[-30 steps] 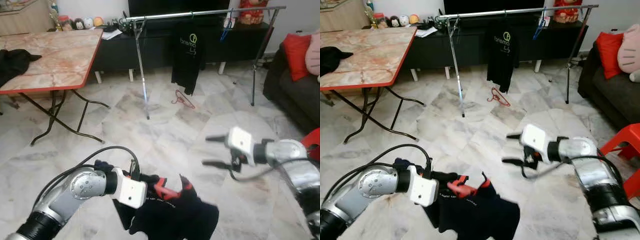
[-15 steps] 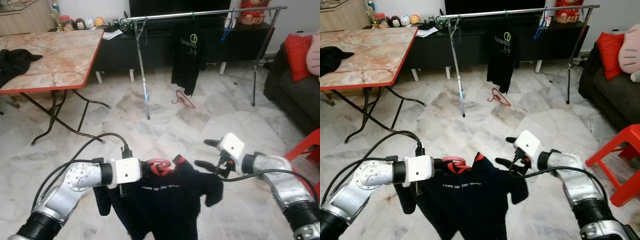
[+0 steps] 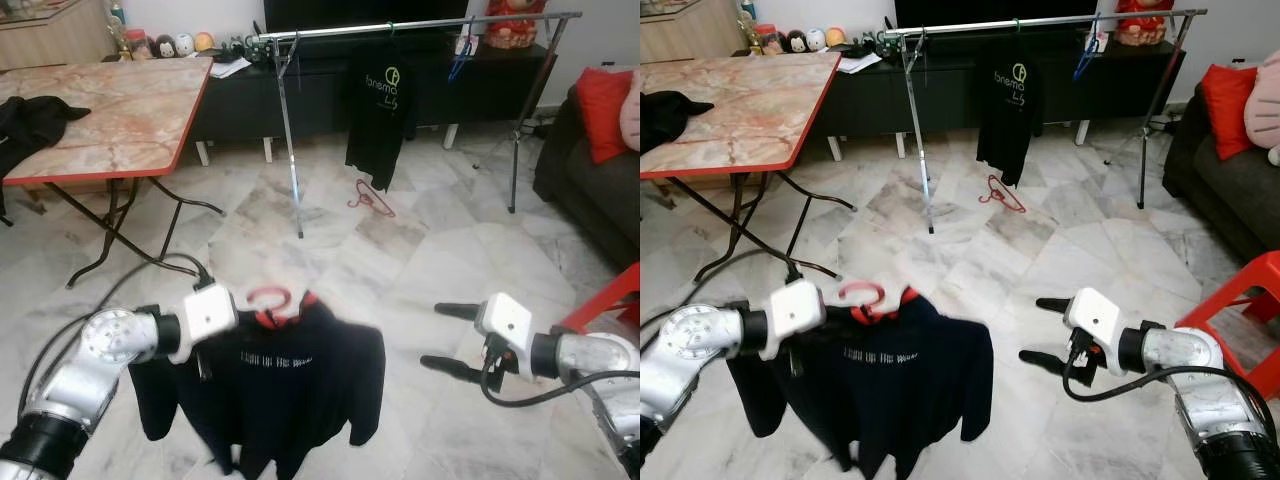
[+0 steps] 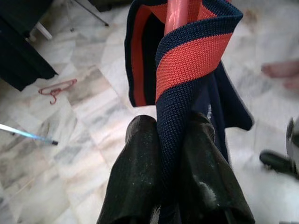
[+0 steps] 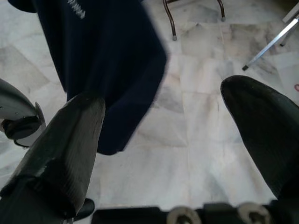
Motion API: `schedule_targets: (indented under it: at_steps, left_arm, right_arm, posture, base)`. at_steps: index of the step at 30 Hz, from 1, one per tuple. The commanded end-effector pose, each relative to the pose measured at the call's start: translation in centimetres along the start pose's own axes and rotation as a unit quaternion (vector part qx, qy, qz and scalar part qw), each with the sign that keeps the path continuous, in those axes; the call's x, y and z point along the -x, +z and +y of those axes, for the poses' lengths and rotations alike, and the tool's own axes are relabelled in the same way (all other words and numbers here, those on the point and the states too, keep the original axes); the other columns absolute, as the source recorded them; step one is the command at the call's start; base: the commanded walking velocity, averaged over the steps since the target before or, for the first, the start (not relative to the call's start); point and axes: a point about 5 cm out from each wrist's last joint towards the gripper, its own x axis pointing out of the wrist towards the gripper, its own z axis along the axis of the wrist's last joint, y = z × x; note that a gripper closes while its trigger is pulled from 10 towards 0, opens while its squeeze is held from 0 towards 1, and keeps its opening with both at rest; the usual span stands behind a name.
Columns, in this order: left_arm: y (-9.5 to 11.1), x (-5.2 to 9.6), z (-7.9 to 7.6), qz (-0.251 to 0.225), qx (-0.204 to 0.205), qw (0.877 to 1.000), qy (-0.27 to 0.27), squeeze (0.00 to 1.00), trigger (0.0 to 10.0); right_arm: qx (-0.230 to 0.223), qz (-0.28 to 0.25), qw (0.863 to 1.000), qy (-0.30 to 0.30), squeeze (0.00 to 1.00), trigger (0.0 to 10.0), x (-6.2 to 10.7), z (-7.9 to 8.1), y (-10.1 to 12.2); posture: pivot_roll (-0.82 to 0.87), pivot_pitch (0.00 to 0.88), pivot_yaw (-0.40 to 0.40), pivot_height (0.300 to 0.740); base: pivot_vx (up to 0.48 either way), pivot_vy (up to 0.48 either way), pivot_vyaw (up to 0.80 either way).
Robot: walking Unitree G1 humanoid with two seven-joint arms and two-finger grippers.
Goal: Hang hanger
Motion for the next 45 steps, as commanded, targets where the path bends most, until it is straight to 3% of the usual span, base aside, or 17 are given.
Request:
schedule_targets:
  at_steps: [1,6,9,15,16,17,25,33,39,45]
  left_arm:
    - [1.2,0.9,1.4,-0.023,0.004,1.000,0.001,0.00,10.0]
    - [1.8,1.3,1.1,-0.027,0.009,0.999,-0.046,0.00,10.0]
    - [2.0,1.8,0.5,-0.003,-0.001,0.995,-0.099,0.00,10.0]
    - [2.5,2.2,0.6,-0.001,0.002,0.993,-0.121,0.00,10.0]
    - [2.9,2.1,1.0,-0.014,0.005,0.994,-0.109,0.00,10.0]
    - [3.2,2.1,1.2,-0.022,0.009,0.994,-0.106,0.00,10.0]
    - [4.7,1.5,2.3,-0.066,0.028,0.995,-0.074,0.00,10.0]
    - [5.4,1.4,2.0,-0.078,0.034,0.992,-0.095,0.00,10.0]
    - [5.6,1.5,1.5,-0.075,0.035,0.990,-0.116,0.00,10.0]
    - [5.7,1.3,1.1,-0.075,0.036,0.988,-0.127,0.00,10.0]
  right_arm:
    - [0.011,-0.010,1.000,-0.005,1.00,10.0,0.3,-0.4,0.4]
    - [0.018,-0.024,0.999,-0.011,1.00,10.0,0.1,-0.7,0.9]
    - [0.009,-0.047,0.999,-0.020,1.00,10.0,0.2,-1.0,1.3]
    - [0.009,-0.043,0.999,-0.011,1.00,10.0,0.2,-0.9,1.0]
    - [0.013,-0.040,0.999,-0.008,0.12,10.0,0.1,-0.7,0.9]
    - [0.011,-0.038,0.999,-0.001,0.00,10.0,0.1,-0.5,0.8]
    - [-0.004,-0.004,0.998,0.062,0.00,10.0,-0.1,1.0,-0.4]
    - [0.015,0.018,1.000,0.017,0.00,10.0,-1.3,0.7,-1.1]
    - [0.001,-0.006,1.000,-0.003,0.00,10.0,-1.4,0.0,-0.4]
    - [-0.002,-0.006,1.000,0.016,0.00,10.0,-1.3,0.3,-0.6]
  posture:
    - [-0.02,0.000,0.010,0.740]
    - [-0.02,0.000,0.011,0.740]
    - [-0.02,0.000,0.004,0.740]
    - [-0.02,0.000,-0.006,0.740]
    - [-0.02,0.000,-0.010,0.740]
    - [-0.02,0.000,-0.012,0.740]
    - [-0.02,0.000,-0.017,0.740]
    - [-0.03,0.000,-0.016,0.740]
    - [-0.03,0.000,-0.021,0.740]
    - [-0.03,0.000,-0.023,0.740]
  base:
    - [0.000,0.000,0.00]
    - [0.000,0.000,0.00]
    - [0.000,0.000,0.00]
    - [0.000,0.000,0.00]
    - [0.000,0.000,0.00]
    - [0.000,0.000,0.00]
    - [0.000,0.000,0.00]
    - [0.000,0.000,0.00]
    - [0.000,0.000,0.00]
    - [0.000,0.000,0.00]
